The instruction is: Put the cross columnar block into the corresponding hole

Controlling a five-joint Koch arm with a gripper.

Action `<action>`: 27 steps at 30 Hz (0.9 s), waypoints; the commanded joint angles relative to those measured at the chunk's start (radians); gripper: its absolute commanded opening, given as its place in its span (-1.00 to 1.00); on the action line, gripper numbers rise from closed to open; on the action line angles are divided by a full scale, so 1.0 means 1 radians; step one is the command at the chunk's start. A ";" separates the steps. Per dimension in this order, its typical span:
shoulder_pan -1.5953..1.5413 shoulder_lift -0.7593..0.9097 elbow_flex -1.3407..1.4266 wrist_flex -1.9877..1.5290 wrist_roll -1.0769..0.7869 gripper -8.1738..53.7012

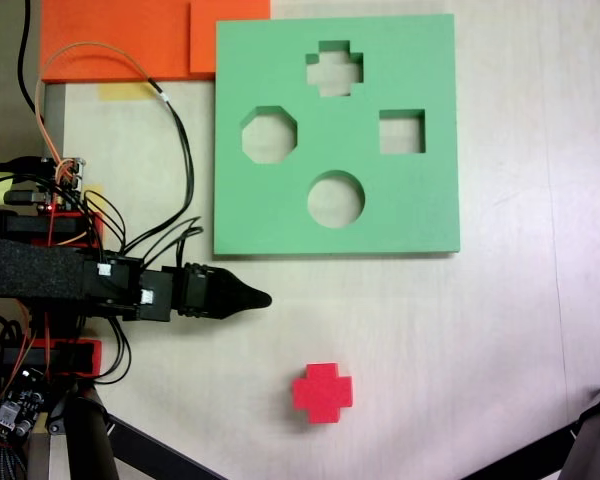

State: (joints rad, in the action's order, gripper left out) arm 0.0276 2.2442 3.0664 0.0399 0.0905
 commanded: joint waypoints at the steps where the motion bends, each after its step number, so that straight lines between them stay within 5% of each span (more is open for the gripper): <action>1: -0.003 0.080 0.067 -0.038 0.020 0.36; 7: 0.009 0.080 0.069 -0.038 0.144 0.35; 10: 0.015 0.080 0.069 0.002 0.635 0.39; 16: 0.126 0.080 0.028 0.020 0.928 0.33; 22: 0.258 0.080 -0.422 -0.815 1.120 0.21; 27: 0.268 0.074 -0.695 -1.155 1.166 0.12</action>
State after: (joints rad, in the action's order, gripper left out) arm 0.2792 2.2442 2.4452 -1.0017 1.2303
